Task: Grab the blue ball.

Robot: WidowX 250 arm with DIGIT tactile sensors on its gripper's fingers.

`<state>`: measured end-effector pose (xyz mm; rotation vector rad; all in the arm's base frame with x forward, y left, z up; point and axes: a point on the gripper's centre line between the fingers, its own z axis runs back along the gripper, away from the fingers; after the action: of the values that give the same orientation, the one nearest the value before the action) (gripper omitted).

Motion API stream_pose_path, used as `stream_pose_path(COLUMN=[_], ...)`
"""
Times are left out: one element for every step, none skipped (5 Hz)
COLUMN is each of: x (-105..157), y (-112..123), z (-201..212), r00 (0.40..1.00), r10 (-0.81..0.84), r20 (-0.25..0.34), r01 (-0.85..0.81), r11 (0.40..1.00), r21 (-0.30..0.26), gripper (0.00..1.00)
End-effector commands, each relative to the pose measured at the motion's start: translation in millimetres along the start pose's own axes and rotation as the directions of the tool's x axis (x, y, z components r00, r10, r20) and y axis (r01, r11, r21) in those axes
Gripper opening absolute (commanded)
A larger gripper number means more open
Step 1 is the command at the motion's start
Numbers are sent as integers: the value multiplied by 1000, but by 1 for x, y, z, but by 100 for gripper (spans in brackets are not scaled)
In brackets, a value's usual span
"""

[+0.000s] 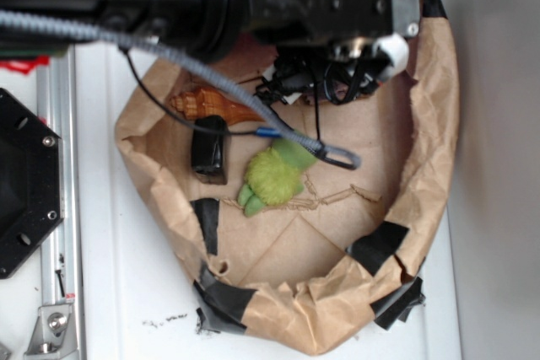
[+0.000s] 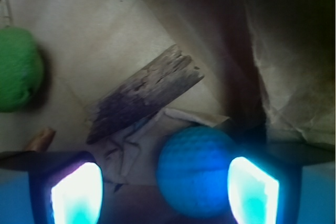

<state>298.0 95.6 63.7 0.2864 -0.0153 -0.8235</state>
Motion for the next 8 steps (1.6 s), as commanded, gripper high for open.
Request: stream_pose_path(x=[5,-2,-5,-8,-9,-5,0,1], y=[13,13,3,-2,-3,-4,-17,-21], z=[-6,-19,-25,-30,-32,-17,-6,1], r00=[999,996,995,995,995,997,999,999], r10=[-14,-8,9,26,34,51,40,43], r20=[-44,-87,-104,-94,-99,-53,-10,4], r01=[20,17,-5,-29,-38,-53,-40,-43], r11=[992,995,999,999,999,998,999,999], r21=[124,102,39,-31,-38,-31,-25,0], gripper=[100,90,0,0,0,0,0,0])
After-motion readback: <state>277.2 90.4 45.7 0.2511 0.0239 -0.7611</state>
